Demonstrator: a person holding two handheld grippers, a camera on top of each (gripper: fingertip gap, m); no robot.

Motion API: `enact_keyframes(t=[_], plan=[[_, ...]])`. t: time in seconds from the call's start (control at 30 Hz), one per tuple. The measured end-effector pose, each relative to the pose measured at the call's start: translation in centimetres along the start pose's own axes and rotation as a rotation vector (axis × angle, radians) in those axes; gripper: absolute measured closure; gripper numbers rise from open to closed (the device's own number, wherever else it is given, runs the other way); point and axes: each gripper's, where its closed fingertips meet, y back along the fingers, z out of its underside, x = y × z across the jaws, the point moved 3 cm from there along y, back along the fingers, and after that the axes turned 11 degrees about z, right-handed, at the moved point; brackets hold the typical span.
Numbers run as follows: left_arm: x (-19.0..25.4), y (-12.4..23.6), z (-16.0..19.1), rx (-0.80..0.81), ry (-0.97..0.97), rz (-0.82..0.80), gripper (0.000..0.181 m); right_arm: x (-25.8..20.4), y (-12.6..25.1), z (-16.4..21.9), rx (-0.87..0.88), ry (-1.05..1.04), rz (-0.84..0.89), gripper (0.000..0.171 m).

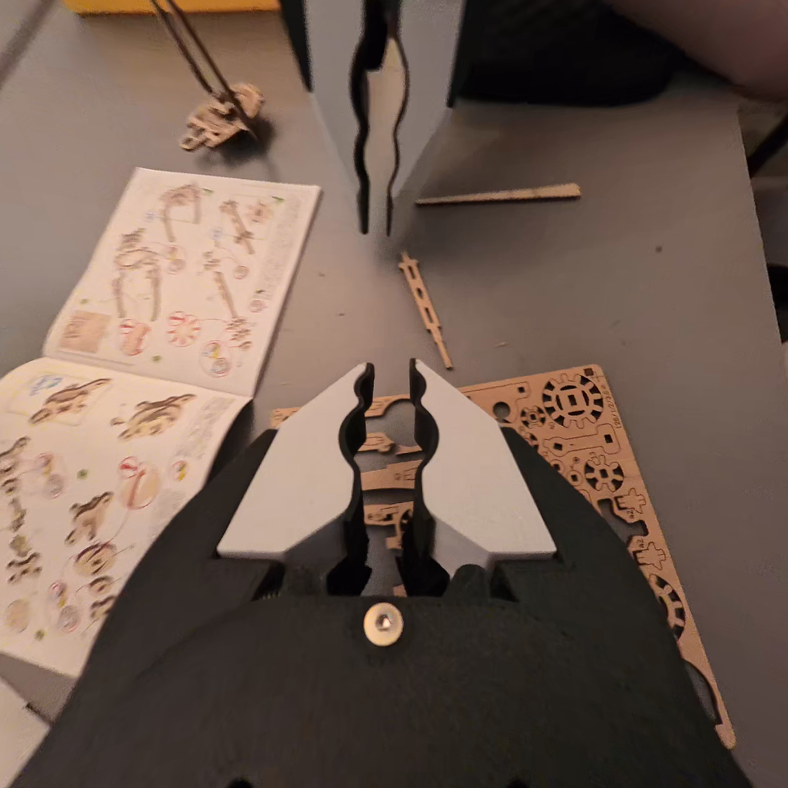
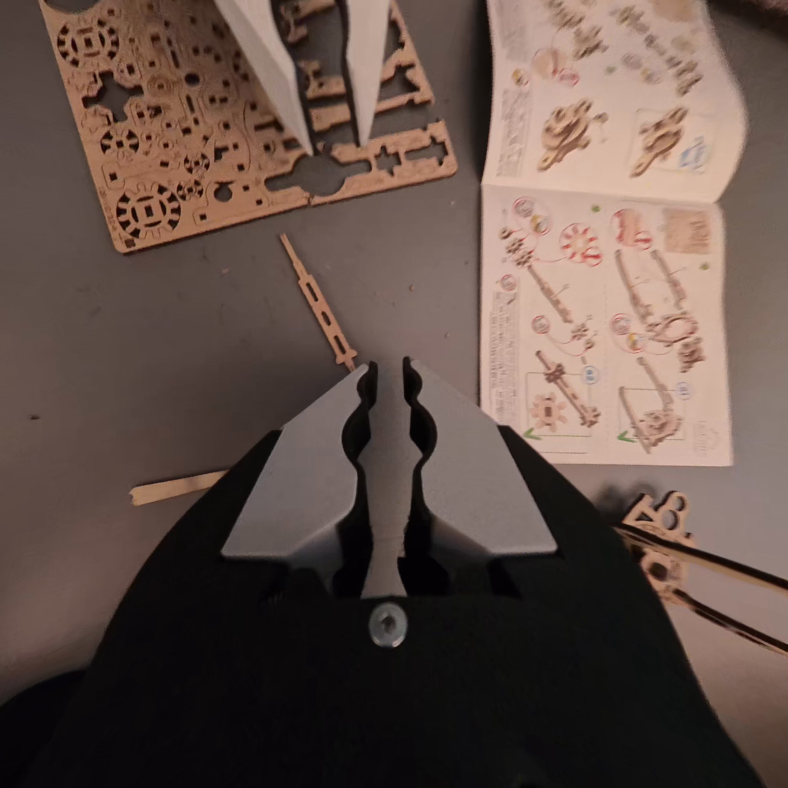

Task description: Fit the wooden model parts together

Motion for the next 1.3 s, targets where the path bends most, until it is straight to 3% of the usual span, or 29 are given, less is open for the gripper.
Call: enact_keyframes(t=[0.27,0.37,0.43,0.6,0.83,1.07,1.3], plan=[[-3.7,4.7,-0.5,0.191,0.146,-0.079,0.162,4.8,5.9,-4.5,0.384,0.011,0.411,0.139],[-4.4,5.1,1.0,0.133,0.213,-0.055,0.150,5.5,7.6,-5.3,0.508,-0.011,0.481,0.114],[-4.8,5.2,2.1,0.084,0.238,-0.049,0.142,5.2,7.6,-5.4,0.525,-0.021,0.444,0.113],[-5.3,5.3,3.6,0.021,0.271,-0.047,0.139,2.7,5.3,-5.5,0.450,0.018,0.288,0.117],[-4.7,4.7,5.0,-0.051,0.379,0.055,0.129,-4.3,0.7,-7.2,0.332,0.157,0.030,0.117],[-4.0,4.6,5.0,-0.029,0.501,0.204,0.130,-3.5,-0.2,-6.2,0.260,0.125,0.053,0.118],[-4.1,4.3,5.9,-0.082,0.515,0.206,0.138,-2.4,0.3,-6.0,0.270,0.088,0.083,0.120]])
